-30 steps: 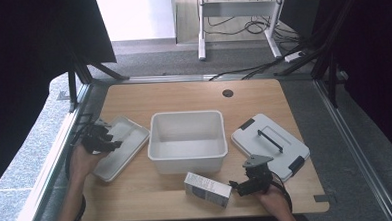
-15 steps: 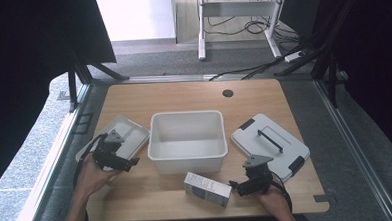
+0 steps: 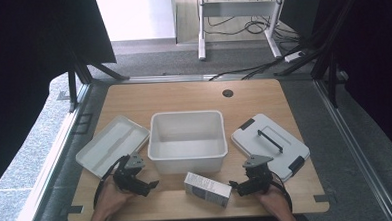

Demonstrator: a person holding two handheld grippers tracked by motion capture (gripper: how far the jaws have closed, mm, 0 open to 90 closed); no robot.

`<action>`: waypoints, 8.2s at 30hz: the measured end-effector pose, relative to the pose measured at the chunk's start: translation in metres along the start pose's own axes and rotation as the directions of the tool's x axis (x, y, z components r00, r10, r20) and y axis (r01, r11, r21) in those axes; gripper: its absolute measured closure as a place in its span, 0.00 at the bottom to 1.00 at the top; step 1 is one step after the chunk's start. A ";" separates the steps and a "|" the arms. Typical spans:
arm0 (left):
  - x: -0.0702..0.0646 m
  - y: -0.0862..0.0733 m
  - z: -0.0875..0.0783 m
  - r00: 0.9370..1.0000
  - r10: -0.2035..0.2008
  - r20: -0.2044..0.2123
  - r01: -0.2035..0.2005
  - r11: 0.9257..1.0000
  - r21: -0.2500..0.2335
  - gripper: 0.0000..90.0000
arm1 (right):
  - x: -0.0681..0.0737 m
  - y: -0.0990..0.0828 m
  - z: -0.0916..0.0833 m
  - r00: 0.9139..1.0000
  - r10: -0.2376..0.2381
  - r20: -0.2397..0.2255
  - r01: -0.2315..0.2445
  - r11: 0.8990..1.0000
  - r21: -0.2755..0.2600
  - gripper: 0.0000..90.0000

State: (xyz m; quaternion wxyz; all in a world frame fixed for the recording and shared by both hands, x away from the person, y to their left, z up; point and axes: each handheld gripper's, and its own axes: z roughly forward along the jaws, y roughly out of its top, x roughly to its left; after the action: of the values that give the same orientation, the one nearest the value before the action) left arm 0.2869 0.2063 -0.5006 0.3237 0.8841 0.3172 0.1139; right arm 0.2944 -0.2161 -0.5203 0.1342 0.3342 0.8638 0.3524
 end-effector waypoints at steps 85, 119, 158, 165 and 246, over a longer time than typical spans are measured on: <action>-0.005 -0.011 0.020 0.999 -0.035 0.009 0.035 0.999 -0.025 0.00 | 0.098 0.158 -0.050 0.871 -0.322 -0.371 0.450 0.826 0.340 0.62; -0.005 -0.011 0.020 0.999 -0.042 0.008 0.042 0.999 -0.027 0.00 | 0.037 0.260 -0.039 0.951 -0.278 -0.135 0.306 0.907 0.289 0.62; -0.007 -0.011 0.019 0.999 -0.053 -0.004 0.053 0.998 -0.027 0.00 | 0.023 0.223 0.018 0.969 -0.202 -0.144 0.236 0.933 0.271 0.23; -0.008 -0.012 0.019 0.998 -0.059 -0.012 0.059 0.998 -0.026 0.00 | 0.018 0.213 -0.011 0.971 -0.200 -0.133 0.222 0.959 0.179 0.05; 0.054 0.002 -0.058 0.992 -0.100 -0.074 0.104 0.993 0.058 0.12 | 0.011 0.017 0.018 0.997 -0.054 -0.052 0.055 0.998 0.009 0.00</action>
State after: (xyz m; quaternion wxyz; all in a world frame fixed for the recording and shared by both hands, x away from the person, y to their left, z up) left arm 0.3055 0.2684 -0.4551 0.2902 0.8717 0.3765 0.1186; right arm 0.3029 -0.1906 -0.5209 0.1197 0.3019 0.8775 0.3528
